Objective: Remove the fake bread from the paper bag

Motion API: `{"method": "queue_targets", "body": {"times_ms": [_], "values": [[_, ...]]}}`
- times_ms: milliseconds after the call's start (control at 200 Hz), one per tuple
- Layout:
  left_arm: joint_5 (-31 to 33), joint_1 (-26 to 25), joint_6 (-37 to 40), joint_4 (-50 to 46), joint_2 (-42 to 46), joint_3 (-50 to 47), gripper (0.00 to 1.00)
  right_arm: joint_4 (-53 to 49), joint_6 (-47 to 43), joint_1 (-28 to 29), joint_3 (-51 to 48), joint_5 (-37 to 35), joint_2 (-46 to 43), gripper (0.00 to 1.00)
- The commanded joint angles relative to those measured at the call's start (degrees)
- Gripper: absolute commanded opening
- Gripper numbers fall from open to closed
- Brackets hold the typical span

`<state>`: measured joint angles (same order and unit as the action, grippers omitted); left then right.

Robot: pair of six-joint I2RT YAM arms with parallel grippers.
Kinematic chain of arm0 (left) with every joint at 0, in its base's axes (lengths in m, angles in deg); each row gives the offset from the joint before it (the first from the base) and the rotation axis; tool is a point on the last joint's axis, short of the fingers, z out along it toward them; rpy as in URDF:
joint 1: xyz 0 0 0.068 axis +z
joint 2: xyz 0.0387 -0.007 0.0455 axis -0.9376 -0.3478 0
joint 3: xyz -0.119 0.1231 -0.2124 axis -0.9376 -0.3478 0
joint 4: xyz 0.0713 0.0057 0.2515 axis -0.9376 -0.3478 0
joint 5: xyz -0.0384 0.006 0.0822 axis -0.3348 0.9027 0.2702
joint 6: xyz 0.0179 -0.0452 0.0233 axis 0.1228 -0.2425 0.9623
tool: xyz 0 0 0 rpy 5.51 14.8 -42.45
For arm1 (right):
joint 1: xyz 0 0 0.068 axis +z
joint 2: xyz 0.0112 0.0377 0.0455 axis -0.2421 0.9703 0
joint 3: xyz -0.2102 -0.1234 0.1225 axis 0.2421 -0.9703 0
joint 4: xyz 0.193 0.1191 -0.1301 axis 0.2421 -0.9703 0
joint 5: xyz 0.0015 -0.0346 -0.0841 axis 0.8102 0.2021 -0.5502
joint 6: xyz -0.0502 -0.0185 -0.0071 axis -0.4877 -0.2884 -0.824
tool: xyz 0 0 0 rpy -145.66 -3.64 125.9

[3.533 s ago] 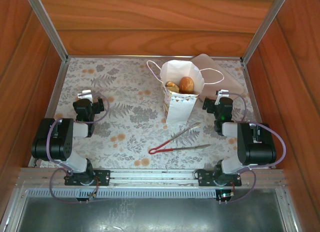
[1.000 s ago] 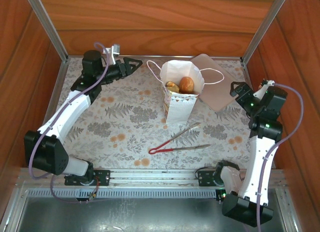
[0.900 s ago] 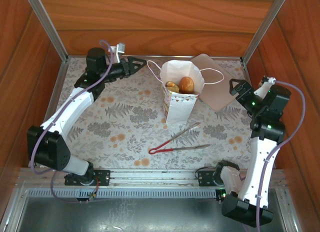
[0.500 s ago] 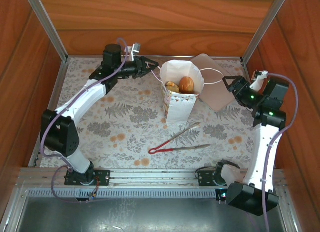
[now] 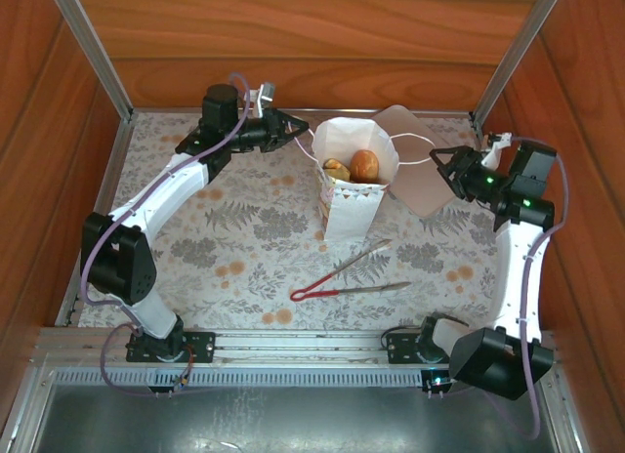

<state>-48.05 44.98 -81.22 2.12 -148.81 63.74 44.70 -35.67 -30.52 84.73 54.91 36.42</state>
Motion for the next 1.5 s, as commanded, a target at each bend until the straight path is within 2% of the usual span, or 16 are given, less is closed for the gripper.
{"method": "queue_targets", "body": {"times_ms": [0, 210, 290, 390, 565, 655, 930, 1135, 1349, 1494], "values": [[0.14, -0.35, -0.12, 0.29, 1.93, 1.86, 0.12, 1.99, 0.39, 0.87, 0.92, 1.32, 2.23, 0.61], [0.95, -0.20, -0.09, 0.30, 2.93, 1.80, 0.11, 5.15, -0.25, 1.82, 3.55, 1.23, 8.50, 0.57], [0.80, 0.02, -0.13, 0.29, 3.00, 1.83, 0.08, 5.39, -0.57, 2.42, 5.59, 1.66, 11.37, 0.52], [0.80, 0.68, -0.43, 0.35, 3.34, 1.60, 0.08, 5.30, -1.08, 3.31, 8.02, 2.66, 13.78, 0.39], [0.90, 3.46, -0.99, 0.23, 5.22, 0.09, 0.06, 5.47, -1.69, 6.93, 9.82, 1.63, 14.65, 0.09], [0.84, 5.87, -1.57, 0.24, 6.72, -1.14, 0.05, 6.41, -1.05, 9.47, 9.91, 1.20, 14.54, 0.01], [-0.06, 15.59, -2.08, 0.21, 12.32, -6.13, 0.04, 14.87, 5.30, 19.93, 9.12, -2.58, 14.93, 0.00], [-3.24, 26.74, -2.36, -0.10, 15.15, -9.62, 0.04, 24.70, 10.68, 28.76, 8.75, -7.90, 16.72, 0.00], [-7.97, 37.57, -1.18, -1.30, 14.43, -9.75, 0.04, 29.09, 11.42, 38.02, 13.35, -13.17, 22.62, 0.00], [-10.16, 42.76, 0.91, -3.09, 12.91, -8.05, 0.04, 31.42, 11.38, 43.36, 17.90, -15.24, 27.52, 0.00]]}}
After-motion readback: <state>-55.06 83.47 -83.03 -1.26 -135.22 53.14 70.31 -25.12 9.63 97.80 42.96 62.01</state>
